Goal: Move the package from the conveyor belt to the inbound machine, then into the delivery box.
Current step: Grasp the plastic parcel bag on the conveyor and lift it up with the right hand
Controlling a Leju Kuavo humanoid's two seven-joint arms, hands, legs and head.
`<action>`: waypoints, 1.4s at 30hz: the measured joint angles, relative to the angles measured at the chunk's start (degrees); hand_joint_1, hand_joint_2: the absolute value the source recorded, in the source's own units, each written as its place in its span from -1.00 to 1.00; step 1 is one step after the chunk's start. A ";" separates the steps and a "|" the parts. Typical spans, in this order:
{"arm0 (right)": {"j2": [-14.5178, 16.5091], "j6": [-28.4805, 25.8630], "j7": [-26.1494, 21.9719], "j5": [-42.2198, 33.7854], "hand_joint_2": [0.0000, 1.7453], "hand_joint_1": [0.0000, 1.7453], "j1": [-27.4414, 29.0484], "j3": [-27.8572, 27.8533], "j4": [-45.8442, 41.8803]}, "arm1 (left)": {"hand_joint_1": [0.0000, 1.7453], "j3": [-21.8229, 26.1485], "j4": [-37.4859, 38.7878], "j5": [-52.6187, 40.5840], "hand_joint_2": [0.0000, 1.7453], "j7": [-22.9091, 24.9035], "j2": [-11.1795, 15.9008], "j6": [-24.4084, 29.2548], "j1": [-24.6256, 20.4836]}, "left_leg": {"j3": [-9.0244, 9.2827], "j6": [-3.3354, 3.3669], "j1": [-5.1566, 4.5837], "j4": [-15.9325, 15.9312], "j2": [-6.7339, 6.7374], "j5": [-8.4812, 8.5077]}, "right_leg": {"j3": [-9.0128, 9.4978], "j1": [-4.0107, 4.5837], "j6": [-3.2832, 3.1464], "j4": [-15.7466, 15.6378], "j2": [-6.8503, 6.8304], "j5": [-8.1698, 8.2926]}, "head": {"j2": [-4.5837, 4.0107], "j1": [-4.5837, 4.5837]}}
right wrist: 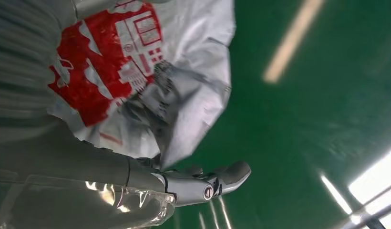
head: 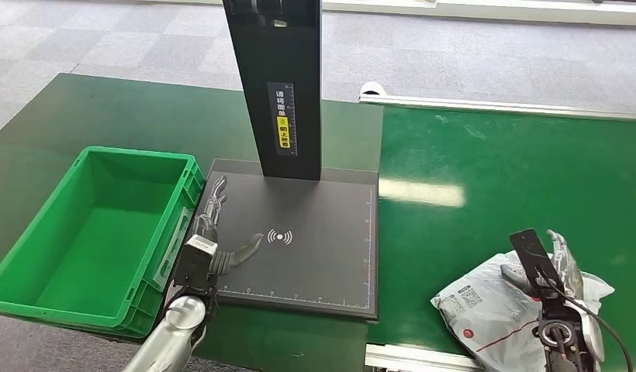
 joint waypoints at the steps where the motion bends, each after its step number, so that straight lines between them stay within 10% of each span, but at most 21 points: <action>1: -0.20 1.83 1.36 0.79 1.00 -1.00 -0.07 -0.21 0.91 | -1.00 0.01 0.21 -0.01 1.00 0.01 -0.01 0.03 -0.11 | 0.00 0.00 0.00 0.00 0.00 0.00 | 0.00 0.00 0.00 0.00 0.00 0.00 | 0.00 0.00; 20: -1.60 6.73 3.99 6.81 1.00 -1.00 -7.00 -0.50 12.58 | -1.00 1.82 2.19 -0.11 1.00 0.01 -0.49 0.14 -1.37 | 0.09 0.00 0.00 0.00 0.02 0.01 | 0.12 0.00 0.00 0.00 0.01 0.00 | 0.00 0.00; 24: -1.52 6.78 1.90 8.27 1.00 1.00 -7.87 -0.44 14.13 | -1.00 2.25 2.46 -0.50 1.00 0.01 -0.74 0.03 -1.37 | 0.09 0.00 0.00 0.00 0.01 0.01 | 0.15 0.00 0.00 0.00 -0.01 0.00 | 0.00 0.01; 42: -0.03 5.48 -4.34 8.23 1.00 1.00 -7.89 -0.45 13.41 | -1.00 2.33 2.44 -0.70 1.00 0.01 -0.85 0.02 -1.17 | 0.11 0.00 0.00 0.00 0.01 0.01 | 0.15 0.00 0.01 0.00 0.00 0.00 | 0.00 0.01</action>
